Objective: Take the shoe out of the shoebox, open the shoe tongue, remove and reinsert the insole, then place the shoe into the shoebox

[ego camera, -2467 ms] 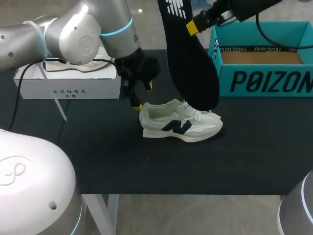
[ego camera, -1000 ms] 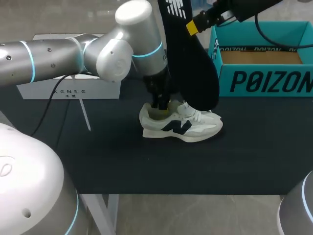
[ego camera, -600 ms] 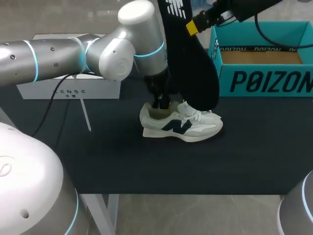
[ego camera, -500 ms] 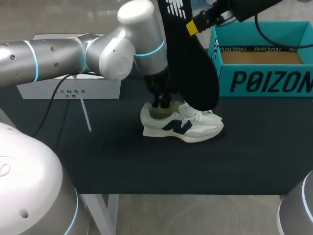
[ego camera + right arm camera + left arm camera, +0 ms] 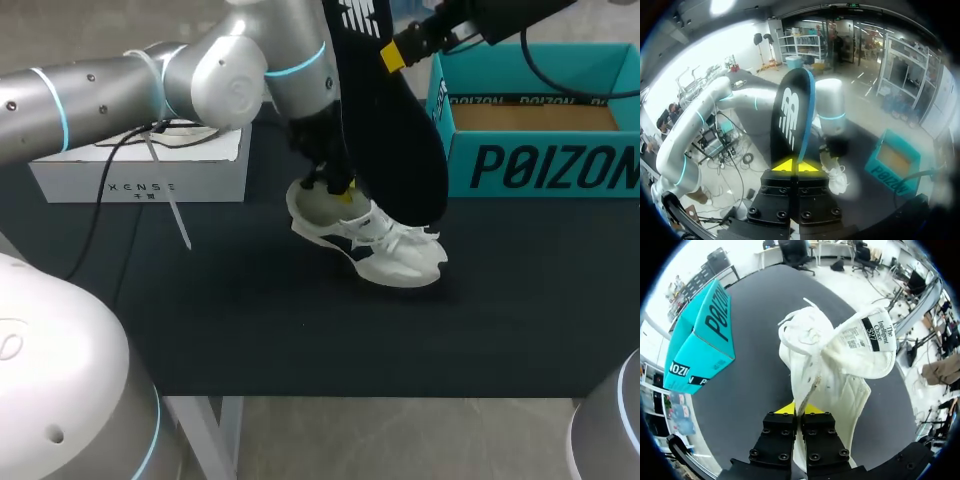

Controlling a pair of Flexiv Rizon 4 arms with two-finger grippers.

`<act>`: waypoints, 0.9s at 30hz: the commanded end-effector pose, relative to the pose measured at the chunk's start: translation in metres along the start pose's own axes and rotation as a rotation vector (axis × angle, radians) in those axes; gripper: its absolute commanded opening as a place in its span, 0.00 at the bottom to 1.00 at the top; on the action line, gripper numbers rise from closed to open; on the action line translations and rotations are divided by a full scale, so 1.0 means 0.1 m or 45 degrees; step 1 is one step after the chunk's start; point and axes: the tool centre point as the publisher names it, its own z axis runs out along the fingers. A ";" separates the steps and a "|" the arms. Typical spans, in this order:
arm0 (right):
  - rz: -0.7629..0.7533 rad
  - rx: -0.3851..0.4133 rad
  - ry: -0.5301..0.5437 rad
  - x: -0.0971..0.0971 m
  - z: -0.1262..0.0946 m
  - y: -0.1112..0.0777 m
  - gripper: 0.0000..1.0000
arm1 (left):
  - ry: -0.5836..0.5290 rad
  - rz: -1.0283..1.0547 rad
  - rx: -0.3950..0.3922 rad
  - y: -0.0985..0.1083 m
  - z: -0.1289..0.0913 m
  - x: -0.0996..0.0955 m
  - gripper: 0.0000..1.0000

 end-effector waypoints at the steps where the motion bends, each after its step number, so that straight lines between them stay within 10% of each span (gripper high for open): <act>1: 0.001 0.006 0.001 0.00 0.01 0.02 0.00 | 0.102 0.203 -0.054 -0.12 -0.23 -0.10 0.00; 11: 0.001 0.006 0.001 0.00 0.01 0.02 0.00 | 0.401 0.928 -0.130 -0.49 -0.27 -0.02 0.00; 27: 0.001 0.006 0.001 0.00 0.01 0.02 0.00 | 0.595 1.290 -0.111 -0.68 0.21 0.10 0.00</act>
